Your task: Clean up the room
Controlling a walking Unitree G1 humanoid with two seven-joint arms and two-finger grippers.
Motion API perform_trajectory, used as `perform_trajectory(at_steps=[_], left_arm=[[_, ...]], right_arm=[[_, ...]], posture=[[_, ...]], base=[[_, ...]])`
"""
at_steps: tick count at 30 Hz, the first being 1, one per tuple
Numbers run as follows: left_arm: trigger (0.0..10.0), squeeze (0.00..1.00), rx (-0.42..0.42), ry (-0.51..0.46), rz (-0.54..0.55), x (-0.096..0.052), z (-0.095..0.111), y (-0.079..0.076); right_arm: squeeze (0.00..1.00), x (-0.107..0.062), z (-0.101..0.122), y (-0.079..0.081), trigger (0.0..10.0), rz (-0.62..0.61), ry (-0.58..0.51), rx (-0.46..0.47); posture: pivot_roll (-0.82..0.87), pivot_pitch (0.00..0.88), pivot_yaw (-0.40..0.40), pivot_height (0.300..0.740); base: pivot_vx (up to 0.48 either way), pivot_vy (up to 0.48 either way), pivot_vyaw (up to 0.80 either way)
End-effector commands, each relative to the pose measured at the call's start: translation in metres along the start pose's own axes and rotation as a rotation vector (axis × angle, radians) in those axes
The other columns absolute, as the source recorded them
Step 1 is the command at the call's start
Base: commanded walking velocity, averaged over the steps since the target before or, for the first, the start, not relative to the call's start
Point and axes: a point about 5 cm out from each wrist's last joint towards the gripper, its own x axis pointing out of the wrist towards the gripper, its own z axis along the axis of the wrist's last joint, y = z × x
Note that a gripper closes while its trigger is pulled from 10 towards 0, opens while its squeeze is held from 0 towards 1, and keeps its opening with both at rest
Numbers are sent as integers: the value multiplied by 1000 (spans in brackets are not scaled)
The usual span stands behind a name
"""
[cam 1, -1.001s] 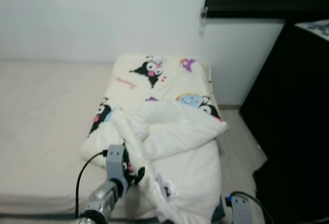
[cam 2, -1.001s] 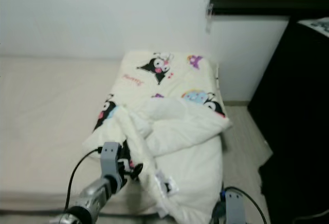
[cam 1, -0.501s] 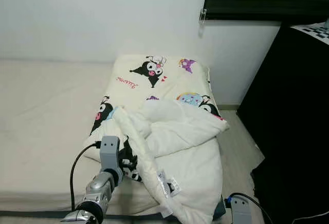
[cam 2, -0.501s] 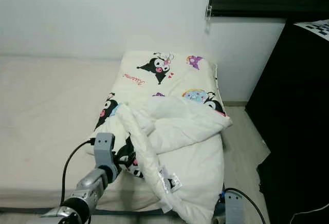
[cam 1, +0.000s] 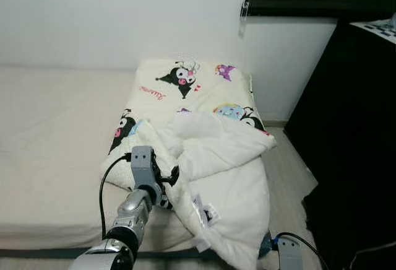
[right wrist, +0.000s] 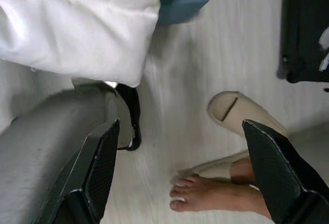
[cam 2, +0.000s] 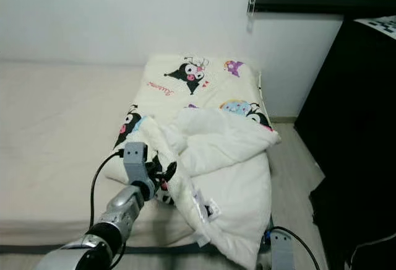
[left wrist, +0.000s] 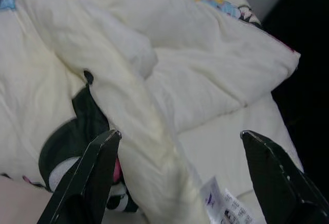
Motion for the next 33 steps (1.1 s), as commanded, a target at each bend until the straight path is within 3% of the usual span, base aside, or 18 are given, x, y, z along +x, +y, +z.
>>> perform_trajectory(at_steps=[1,6,7,9,10,11,12,13,16,17,20,25,28,29,31,32,33], left_arm=[[10000,0,1,10,-7,-1,-4,-2],[10000,0,12,21,-1,-3,-8,-2],[10000,0,13,18,-1,-3,-8,-2],[10000,0,13,18,-1,-3,-8,-2],[10000,0,12,14,-3,-3,-7,-2],[10000,0,12,14,-3,-3,-7,-2],[10000,0,-2,-2,-13,-2,-5,-4],[10000,0,-2,-2,-13,-2,-5,-4],[10000,0,-39,-46,-56,0,2,-8],[10000,0,-39,-46,-56,0,2,-8],[10000,0,-35,-48,-68,1,3,-10],[10000,0,-27,-54,-72,3,6,-13],[10000,0,-86,-96,-5,7,17,-9],[10000,0,-65,-125,35,10,26,-7],[10000,0,-65,-125,35,10,26,-7],[10000,0,-26,-156,82,13,38,-4],[10000,0,-26,-156,82,13,38,-4]], right_arm=[[0,-1,-5,-1,10000,3,-2,10],[0,-1,3,1,10000,47,-82,-54],[0,1,43,16,10000,79,-185,-59],[0,1,43,16,10000,79,-185,-59],[0,0,74,27,10000,105,-263,-64],[0,0,74,27,10000,105,-263,-64],[0,-4,101,36,10000,131,-345,-75],[0,-4,101,36,10000,131,-345,-75],[0,-16,152,37,10000,78,-550,-110],[0,-16,152,37,10000,78,-550,-110],[0,-27,181,36,10000,41,-678,-114],[0,-32,191,47,10000,111,-722,-101],[0,-33,186,60,10000,194,-711,-86],[0,-33,182,70,10000,238,-706,-96],[0,-33,182,70,10000,238,-706,-96],[0,-33,176,80,10000,279,-705,-117],[0,-33,176,80,10000,279,-705,-117]], posture=[[-142,79,-9,620],[-146,83,-9,600],[-146,85,-11,595],[-146,85,-11,595],[-147,86,-11,590],[-147,86,-11,590],[-145,89,-14,585],[-145,89,-14,585],[-150,88,-12,570],[-150,88,-12,570],[-161,84,-9,555],[-165,82,-9,540],[-170,85,-8,530],[-171,88,-9,525],[-171,88,-9,525],[-174,95,-8,520],[-174,95,-8,520]], base=[[0,0,0],[0,0,0],[0,0,0],[0,0,0],[0,0,0],[0,0,0],[0,0,0],[0,0,0],[0,0,0],[0,0,0],[0,0,0],[0,0,0],[0,0,0],[0,0,0],[0,0,0],[0,0,0],[0,0,0]])
